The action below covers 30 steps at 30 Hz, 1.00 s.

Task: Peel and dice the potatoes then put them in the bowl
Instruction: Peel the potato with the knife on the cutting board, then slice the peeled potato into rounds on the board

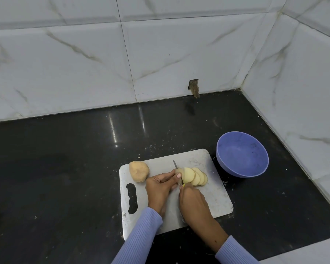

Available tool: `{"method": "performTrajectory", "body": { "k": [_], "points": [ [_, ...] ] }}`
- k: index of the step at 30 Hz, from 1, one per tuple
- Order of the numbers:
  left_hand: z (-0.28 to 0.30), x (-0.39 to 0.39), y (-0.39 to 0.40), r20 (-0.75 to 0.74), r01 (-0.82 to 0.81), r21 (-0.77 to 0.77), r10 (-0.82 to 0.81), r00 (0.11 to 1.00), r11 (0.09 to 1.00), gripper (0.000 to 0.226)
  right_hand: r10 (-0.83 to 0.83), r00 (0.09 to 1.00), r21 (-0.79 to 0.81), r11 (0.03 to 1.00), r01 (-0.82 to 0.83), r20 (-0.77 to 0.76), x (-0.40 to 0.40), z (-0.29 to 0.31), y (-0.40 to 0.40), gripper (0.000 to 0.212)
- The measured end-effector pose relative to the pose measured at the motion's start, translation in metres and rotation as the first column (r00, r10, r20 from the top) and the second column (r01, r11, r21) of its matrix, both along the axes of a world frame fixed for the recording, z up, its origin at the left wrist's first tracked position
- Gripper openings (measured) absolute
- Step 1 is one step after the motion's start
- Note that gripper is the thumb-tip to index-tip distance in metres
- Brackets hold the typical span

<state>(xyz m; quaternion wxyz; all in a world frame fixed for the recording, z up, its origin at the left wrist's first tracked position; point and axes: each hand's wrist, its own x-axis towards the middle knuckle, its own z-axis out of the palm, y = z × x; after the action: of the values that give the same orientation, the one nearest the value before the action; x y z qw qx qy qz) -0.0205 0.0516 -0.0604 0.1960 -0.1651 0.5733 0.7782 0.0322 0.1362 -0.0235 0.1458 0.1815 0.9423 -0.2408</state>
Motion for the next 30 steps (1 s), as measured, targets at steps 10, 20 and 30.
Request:
{"method": "performTrajectory", "body": {
  "k": [10,20,30],
  "points": [
    [0.004,0.003,0.012,-0.08,0.014,-0.154,-0.026,0.996,0.988,0.034,0.023,0.992,-0.086,0.996,-0.012,0.128,-0.004,-0.012,0.005,0.024],
    [-0.001,0.011,0.022,-0.285,-0.075,-0.323,-0.021,0.958,0.943,0.032,-0.007,0.993,-0.039,0.999,0.012,0.116,0.019,-0.003,0.006,0.031],
    [-0.002,0.007,0.013,-0.412,0.023,-0.517,-0.272,0.869,0.856,0.035,0.047,0.988,-0.045,0.998,-0.04,0.15,0.06,-0.002,0.024,0.025]
  ]
}}
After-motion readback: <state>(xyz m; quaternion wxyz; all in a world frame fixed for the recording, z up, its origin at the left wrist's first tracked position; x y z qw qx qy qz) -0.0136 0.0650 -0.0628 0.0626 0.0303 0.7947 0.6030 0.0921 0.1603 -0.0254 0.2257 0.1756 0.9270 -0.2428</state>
